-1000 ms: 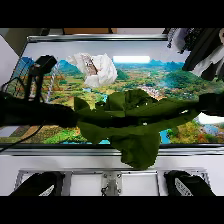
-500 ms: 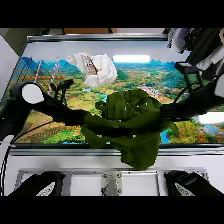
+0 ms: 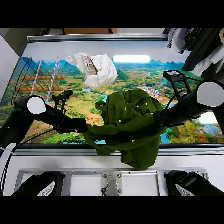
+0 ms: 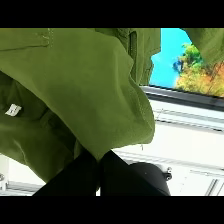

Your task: Fold the clothes and pants, and hang the long-sleeved shirts on hangers.

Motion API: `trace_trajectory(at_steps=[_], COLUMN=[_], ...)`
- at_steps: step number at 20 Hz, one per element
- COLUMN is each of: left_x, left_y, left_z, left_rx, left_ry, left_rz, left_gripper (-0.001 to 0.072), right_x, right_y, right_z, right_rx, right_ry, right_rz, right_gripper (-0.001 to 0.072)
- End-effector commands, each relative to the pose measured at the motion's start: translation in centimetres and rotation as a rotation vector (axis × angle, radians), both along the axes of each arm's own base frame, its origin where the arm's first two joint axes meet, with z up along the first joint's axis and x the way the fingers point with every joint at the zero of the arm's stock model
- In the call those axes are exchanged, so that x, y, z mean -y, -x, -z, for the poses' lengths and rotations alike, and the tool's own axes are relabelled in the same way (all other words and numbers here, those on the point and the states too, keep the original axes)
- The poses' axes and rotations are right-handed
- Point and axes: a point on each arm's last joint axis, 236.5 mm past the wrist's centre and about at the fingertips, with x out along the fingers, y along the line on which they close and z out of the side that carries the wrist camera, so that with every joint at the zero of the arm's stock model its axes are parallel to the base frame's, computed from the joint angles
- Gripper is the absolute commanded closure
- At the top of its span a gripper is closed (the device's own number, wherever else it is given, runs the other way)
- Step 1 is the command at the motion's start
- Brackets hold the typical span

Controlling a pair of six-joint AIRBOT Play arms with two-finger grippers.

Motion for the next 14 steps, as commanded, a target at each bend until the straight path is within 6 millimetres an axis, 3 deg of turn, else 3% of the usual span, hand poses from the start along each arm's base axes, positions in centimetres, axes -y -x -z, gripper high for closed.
trace_trajectory(at_steps=[1, 5, 7, 12, 14], left_x=[-0.3, -2.4, -5.7, -15.6, -18.3], left_y=[-1.3, -6.9, -10.2, -17.1, -20.1], left_z=[-1.2, -6.4, -7.7, -5.5, -4.1], left_rx=[0.059, 0.273, 0.381, 0.43, 0.441], left_ry=[0.004, 0.031, -0.049, -0.415, -0.525], left_rz=[0.002, -0.08, -0.144, -0.202, -0.204], left_gripper=[0.002, 0.002, 0.002, 0.002, 0.002], right_x=[0.0, 0.0, 0.0, 0.0, 0.0], right_y=[0.1, 0.1, 0.1, 0.1, 0.1], right_z=[0.1, 0.1, 0.1, 0.1, 0.1], right_rx=[-0.004, -0.004, -0.004, -0.004, -0.004], right_ry=[0.005, 0.005, 0.005, 0.005, 0.005], right_rz=[0.001, 0.001, 0.001, 0.001, 0.001], right_gripper=[0.0695, 0.0696, 0.0695, 0.0696, 0.0695])
